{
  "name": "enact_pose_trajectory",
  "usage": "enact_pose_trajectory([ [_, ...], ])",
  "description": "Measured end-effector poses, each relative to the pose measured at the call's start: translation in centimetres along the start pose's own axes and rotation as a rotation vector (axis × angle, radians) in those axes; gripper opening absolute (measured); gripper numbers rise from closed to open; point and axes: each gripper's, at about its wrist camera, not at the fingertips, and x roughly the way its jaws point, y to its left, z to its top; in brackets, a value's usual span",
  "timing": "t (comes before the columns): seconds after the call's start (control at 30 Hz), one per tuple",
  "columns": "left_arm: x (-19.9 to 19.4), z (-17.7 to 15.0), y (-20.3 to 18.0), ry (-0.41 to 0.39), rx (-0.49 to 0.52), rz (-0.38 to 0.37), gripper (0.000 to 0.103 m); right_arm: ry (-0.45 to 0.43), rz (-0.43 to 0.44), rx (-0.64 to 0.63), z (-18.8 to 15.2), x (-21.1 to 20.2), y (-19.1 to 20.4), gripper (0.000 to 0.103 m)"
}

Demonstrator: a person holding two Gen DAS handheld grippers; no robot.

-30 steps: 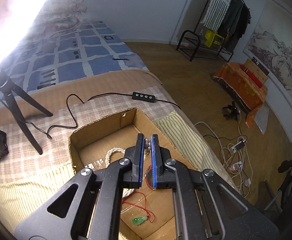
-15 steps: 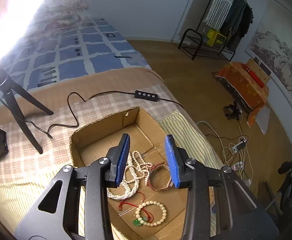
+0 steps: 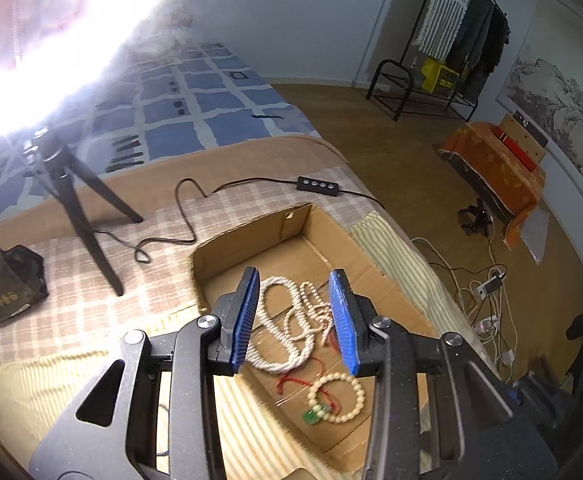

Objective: Organize jewelry
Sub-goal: 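Move left tool to the black bangle while right tool approaches the pearl stud earring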

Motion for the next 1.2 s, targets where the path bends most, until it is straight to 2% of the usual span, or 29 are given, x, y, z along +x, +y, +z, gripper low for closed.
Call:
enact_pose_trajectory([
  [0.33, -4.6, -2.4, 5.2, -0.028, 0.009, 0.076, 0.036, -0.029, 0.041, -0.071, -0.3, -1.2, 2.2, 0.065],
  [0.6, -6.1, -5.6, 9.8, 0.006, -0.025, 0.112, 0.036, -0.022, 0.108, -0.137, -1.3, -1.3, 4.8, 0.057],
  [0.93, -4.5, -10.4, 14.1, 0.093, -0.120, 0.095, 0.036, 0.025, 0.205, -0.292, -5.5, -0.2, 10.2, 0.056],
  [1.07, -3.3, -11.8, 15.6, 0.132, -0.173, 0.079, 0.036, 0.074, 0.211, -0.359, -7.1, 1.6, 11.8, 0.051],
  [1.2, -1.6, -13.2, 16.7, 0.183, -0.219, 0.066, 0.029, 0.129, 0.215, -0.402, -8.6, 3.4, 13.0, 0.048],
])
